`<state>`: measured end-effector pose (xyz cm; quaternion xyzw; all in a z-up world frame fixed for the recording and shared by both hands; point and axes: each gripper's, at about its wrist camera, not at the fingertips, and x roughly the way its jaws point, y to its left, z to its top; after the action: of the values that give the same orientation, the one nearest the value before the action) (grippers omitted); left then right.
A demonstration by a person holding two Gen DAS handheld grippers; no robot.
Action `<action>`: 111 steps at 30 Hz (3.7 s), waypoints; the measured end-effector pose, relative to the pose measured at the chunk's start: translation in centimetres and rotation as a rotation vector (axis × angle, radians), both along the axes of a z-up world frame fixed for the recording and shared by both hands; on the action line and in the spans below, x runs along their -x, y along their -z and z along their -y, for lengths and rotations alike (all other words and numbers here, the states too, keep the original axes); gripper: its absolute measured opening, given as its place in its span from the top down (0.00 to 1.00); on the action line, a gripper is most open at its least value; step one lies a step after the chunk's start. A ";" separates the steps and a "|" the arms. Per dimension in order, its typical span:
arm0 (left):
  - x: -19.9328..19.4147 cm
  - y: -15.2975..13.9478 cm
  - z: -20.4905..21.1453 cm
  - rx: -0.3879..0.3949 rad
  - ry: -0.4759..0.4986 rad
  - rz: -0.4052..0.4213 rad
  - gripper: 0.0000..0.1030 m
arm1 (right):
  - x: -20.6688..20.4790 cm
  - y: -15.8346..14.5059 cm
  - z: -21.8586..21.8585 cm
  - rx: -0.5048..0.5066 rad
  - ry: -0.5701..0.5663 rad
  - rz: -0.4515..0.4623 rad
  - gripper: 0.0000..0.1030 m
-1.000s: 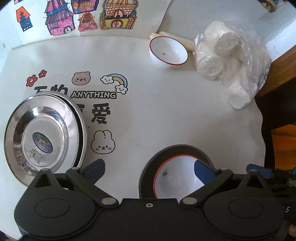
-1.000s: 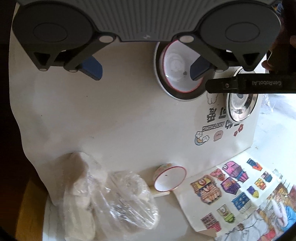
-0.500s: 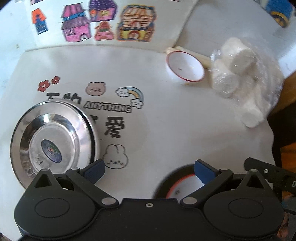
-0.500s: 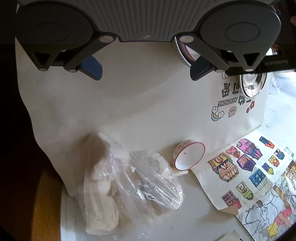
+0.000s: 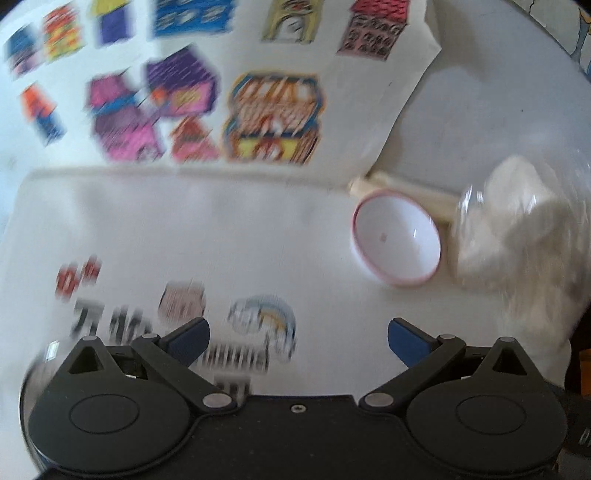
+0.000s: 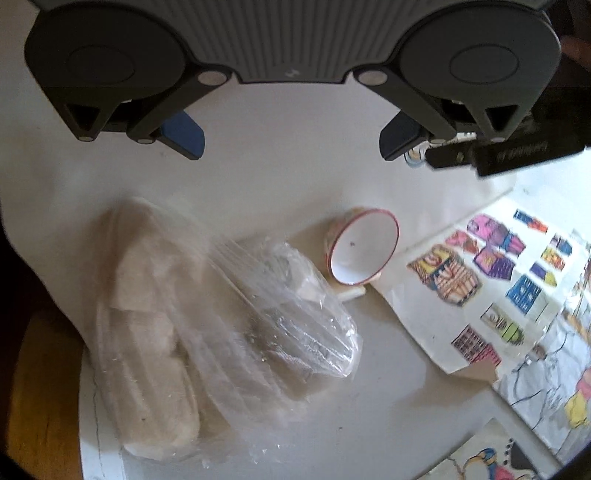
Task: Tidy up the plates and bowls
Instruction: 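Move both open grippers to the remaining red-rimmed white bowl, then close the left gripper on the second white bowl rim while the right gripper grips it, then carry the second white bowl with both grippers over the nested bowls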
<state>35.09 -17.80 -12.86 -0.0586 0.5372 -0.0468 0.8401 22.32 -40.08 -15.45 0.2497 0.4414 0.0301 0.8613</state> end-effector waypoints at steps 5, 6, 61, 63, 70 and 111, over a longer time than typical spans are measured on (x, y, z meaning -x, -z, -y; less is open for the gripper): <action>-4.5 0.6 1.1 -0.025 0.083 0.041 0.01 | -2.2 1.0 -0.2 -0.027 0.036 0.020 0.00; -5.2 0.8 1.3 -0.026 0.100 0.045 0.01 | -2.6 1.3 -0.1 -0.037 0.048 0.022 0.00; -0.6 3.7 4.3 0.177 0.190 -0.083 0.89 | -5.3 1.9 -4.2 0.024 -0.063 0.068 0.90; 0.5 2.7 4.0 0.196 0.194 -0.080 0.89 | -4.1 1.1 -4.1 0.035 -0.071 0.085 0.90; 4.4 -0.9 3.0 0.233 0.227 -0.071 0.89 | 0.8 -1.8 -3.7 0.052 -0.099 0.132 0.90; 16.1 -2.5 2.9 0.149 0.416 -0.157 0.87 | 14.5 -2.2 -3.6 0.019 -0.129 0.030 0.90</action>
<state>18.97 -20.73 -10.38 -0.0116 0.5963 -0.2539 0.7615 7.85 -36.47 -13.22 0.2122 0.4437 0.0849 0.8665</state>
